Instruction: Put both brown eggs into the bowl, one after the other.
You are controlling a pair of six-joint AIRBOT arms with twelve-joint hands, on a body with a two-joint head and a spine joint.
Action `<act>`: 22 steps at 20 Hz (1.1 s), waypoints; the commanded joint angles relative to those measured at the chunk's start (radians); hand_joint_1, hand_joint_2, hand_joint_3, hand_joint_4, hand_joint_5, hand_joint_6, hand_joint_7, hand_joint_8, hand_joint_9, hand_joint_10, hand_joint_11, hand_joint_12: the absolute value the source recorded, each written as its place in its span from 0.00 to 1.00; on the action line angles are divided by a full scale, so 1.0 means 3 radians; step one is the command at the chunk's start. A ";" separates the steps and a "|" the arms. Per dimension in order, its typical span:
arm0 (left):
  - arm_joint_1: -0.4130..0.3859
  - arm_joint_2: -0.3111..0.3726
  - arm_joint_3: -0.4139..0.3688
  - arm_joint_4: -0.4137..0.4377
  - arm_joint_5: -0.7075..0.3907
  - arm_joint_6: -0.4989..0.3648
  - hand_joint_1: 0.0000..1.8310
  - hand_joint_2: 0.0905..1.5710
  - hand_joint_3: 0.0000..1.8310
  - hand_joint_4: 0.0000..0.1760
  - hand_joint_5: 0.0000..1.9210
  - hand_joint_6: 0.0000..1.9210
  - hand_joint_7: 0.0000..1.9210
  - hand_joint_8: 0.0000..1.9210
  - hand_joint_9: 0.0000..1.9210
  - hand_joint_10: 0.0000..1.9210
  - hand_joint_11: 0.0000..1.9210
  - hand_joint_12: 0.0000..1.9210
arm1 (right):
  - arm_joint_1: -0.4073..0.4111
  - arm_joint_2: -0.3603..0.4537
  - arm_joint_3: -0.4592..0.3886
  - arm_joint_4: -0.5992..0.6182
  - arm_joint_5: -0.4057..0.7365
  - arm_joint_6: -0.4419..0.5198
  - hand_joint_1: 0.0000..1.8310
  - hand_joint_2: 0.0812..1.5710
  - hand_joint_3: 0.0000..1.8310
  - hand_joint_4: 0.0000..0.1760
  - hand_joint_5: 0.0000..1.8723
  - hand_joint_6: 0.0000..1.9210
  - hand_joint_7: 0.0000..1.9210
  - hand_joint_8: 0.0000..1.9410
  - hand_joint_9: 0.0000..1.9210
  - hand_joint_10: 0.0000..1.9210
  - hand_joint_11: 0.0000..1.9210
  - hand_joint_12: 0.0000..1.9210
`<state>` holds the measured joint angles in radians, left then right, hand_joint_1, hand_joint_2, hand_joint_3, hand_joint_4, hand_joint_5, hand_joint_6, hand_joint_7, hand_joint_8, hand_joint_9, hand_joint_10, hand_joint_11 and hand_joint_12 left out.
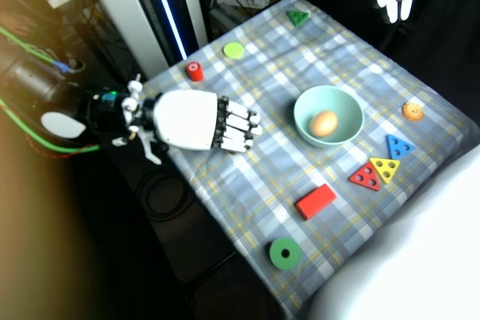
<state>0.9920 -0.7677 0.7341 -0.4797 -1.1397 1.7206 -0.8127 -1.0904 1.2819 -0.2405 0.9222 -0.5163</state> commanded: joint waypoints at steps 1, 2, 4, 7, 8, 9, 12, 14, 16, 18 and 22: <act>-0.0011 0.0015 0.0007 0.0086 -0.0408 -0.0044 0.43 0.53 0.00 0.93 0.18 0.00 0.19 0.00 0.22 0.00 0.00 0.31 | 0.0039 -0.0003 0.0012 0.0007 0.0176 -0.0027 0.68 0.71 0.00 0.00 0.46 0.52 0.53 0.56 0.57 0.39 0.51 0.61; -0.0010 0.0013 0.0007 0.0080 -0.0407 -0.0044 0.43 0.53 0.00 0.93 0.18 0.00 0.18 0.00 0.22 0.00 0.00 0.31 | 0.0064 0.0005 0.0014 -0.0008 0.0176 -0.0027 0.74 0.69 0.00 0.00 0.49 0.46 0.54 0.46 0.56 0.55 0.51 0.61; -0.0002 0.0013 0.0007 0.0069 -0.0404 -0.0047 0.42 0.53 0.00 0.91 0.18 0.00 0.19 0.00 0.23 0.00 0.00 0.33 | 0.0134 0.0017 0.0014 -0.0072 0.0174 -0.0027 0.75 0.68 0.00 0.00 0.49 0.46 0.53 0.44 0.56 0.59 0.50 0.54; 0.0006 0.0012 0.0009 0.0067 -0.0405 -0.0083 0.44 0.53 0.00 0.90 0.19 0.00 0.19 0.00 0.23 0.00 0.00 0.32 | 0.0215 0.0025 0.0016 -0.0097 0.0177 -0.0027 0.68 0.71 0.00 0.00 0.47 0.55 0.52 0.52 0.54 0.39 0.49 0.45; 0.0009 0.0012 0.0010 0.0067 -0.0406 -0.0089 0.44 0.53 0.00 0.85 0.20 0.01 0.20 0.00 0.23 0.00 0.00 0.32 | 0.0270 0.0034 0.0019 -0.0105 0.0196 -0.0027 0.67 0.71 0.00 0.00 0.47 0.54 0.52 0.55 0.55 0.29 0.45 0.51; 0.0014 0.0012 0.0011 0.0066 -0.0407 -0.0093 0.43 0.53 0.00 0.80 0.20 0.00 0.20 0.00 0.23 0.00 0.00 0.31 | 0.0337 0.0043 0.0028 -0.0108 0.0232 -0.0028 0.67 0.71 0.00 0.00 0.49 0.49 0.52 0.57 0.57 0.27 0.46 0.58; 0.0019 0.0011 0.0015 0.0065 -0.0406 -0.0097 0.44 0.52 0.00 0.81 0.20 0.00 0.20 0.00 0.23 0.00 0.00 0.32 | 0.0552 0.0033 0.0056 -0.0110 0.0303 -0.0090 0.74 0.70 0.01 0.00 0.50 0.44 0.50 0.59 0.48 0.62 0.39 0.70; 0.0021 0.0010 0.0020 0.0060 -0.0406 -0.0110 0.45 0.52 0.00 0.83 0.20 0.00 0.20 0.00 0.24 0.00 0.00 0.33 | 0.0787 -0.0007 0.0093 -0.0114 0.0320 -0.0194 0.69 0.72 0.00 0.00 0.48 0.45 0.49 0.67 0.45 0.60 0.36 0.78; 0.0022 0.0002 0.0028 0.0060 -0.0403 -0.0123 0.45 0.53 0.00 0.89 0.19 0.00 0.20 0.00 0.24 0.00 0.00 0.33 | 0.0984 -0.0034 0.0119 -0.0122 0.0329 -0.0277 0.69 0.71 0.00 0.00 0.53 0.39 0.50 0.67 0.39 0.61 0.21 0.87; 0.0022 -0.0007 0.0042 0.0060 -0.0389 -0.0145 0.45 0.52 0.00 0.82 0.21 0.00 0.21 0.00 0.25 0.01 0.00 0.35 | 0.1145 -0.0093 0.0153 -0.0123 0.0332 -0.0347 0.75 0.69 0.00 0.00 0.57 0.38 0.51 0.52 0.45 0.66 0.31 0.72; 0.0022 -0.0019 0.0089 0.0060 -0.0341 -0.0262 0.43 0.53 0.00 0.76 0.20 0.00 0.19 0.00 0.22 0.00 0.00 0.33 | 0.1342 -0.0319 0.0263 -0.0123 0.0312 -0.0405 0.75 0.68 0.00 0.00 0.62 0.29 0.50 0.54 0.47 0.64 0.36 0.65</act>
<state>1.0023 -0.7708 0.7586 -0.4862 -1.1316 1.6508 -0.4206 -1.1954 1.3647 -0.3042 0.9085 -0.6334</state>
